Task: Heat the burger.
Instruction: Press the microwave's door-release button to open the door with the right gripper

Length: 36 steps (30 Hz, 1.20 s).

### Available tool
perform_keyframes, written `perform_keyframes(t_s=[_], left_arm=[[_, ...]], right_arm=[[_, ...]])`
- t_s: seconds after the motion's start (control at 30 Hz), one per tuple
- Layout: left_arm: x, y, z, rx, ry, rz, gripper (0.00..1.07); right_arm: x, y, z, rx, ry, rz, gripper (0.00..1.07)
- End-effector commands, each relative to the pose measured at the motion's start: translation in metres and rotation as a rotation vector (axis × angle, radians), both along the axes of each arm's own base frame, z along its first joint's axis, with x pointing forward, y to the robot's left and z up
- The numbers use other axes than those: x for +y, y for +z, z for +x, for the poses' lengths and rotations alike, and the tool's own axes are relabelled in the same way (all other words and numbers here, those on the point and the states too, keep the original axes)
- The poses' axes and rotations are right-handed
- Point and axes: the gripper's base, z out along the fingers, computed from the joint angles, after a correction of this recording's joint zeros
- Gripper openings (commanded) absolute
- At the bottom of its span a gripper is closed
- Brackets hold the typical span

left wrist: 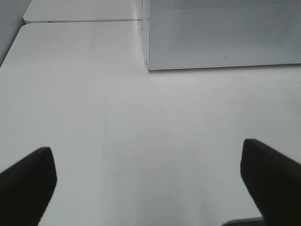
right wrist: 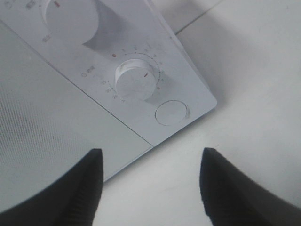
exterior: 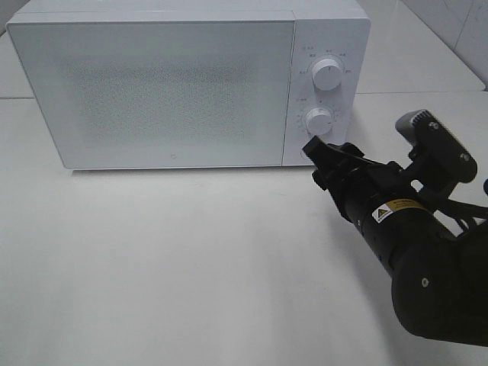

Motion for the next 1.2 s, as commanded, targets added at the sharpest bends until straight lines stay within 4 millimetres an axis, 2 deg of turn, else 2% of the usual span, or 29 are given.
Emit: perform_keyframes(t_s=[0.03,0.07,0.1,0.13,0.17,0.23,0.27,0.3,0.37,0.6,0.83,0.9,1.2], left_arm=[[-0.001,0.001,-0.003,-0.027,-0.009,-0.009,1.00],[-0.001,0.001,-0.003,-0.027,-0.009,-0.009,1.00],[-0.001,0.001,-0.003,-0.027,-0.009,-0.009,1.00],[-0.001,0.001,-0.003,-0.027,-0.009,-0.009,1.00],[-0.001,0.001,-0.003,-0.027,-0.009,-0.009,1.00],[-0.001,0.001,-0.003,-0.027,-0.009,-0.009,1.00],[-0.001,0.001,-0.003,-0.027,-0.009,-0.009,1.00],[-0.001,0.001,-0.003,-0.027,-0.009,-0.009,1.00],[-0.001,0.001,-0.003,-0.027,-0.009,-0.009,1.00],[-0.001,0.001,-0.003,-0.027,-0.009,-0.009,1.00],[-0.001,0.001,-0.003,-0.027,-0.009,-0.009,1.00],[-0.001,0.001,-0.003,-0.027,-0.009,-0.009,1.00],[-0.001,0.001,-0.003,-0.027,-0.009,-0.009,1.00]], right_arm=[[0.003,0.000,0.000,0.017,-0.049,0.192,0.47],[0.003,0.000,0.000,0.025,-0.090,0.316,0.37],[0.003,0.000,0.000,0.029,-0.107,0.368,0.32],[0.003,0.000,0.000,0.029,-0.107,0.368,0.32],[0.003,0.000,0.000,0.034,-0.131,0.444,0.23],[0.003,0.000,0.000,0.040,-0.153,0.511,0.19],[0.003,0.000,0.000,0.044,-0.165,0.548,0.12],[0.003,0.000,0.000,0.044,-0.165,0.548,0.12],[0.004,-0.002,0.000,0.068,-0.208,0.670,0.00],[0.003,-0.004,0.000,0.100,-0.248,0.774,0.00],[-0.003,-0.002,0.008,0.086,-0.254,0.770,0.00],[0.000,-0.003,0.020,0.083,-0.225,0.762,0.00],[0.003,-0.016,0.040,0.100,-0.242,0.773,0.00]])
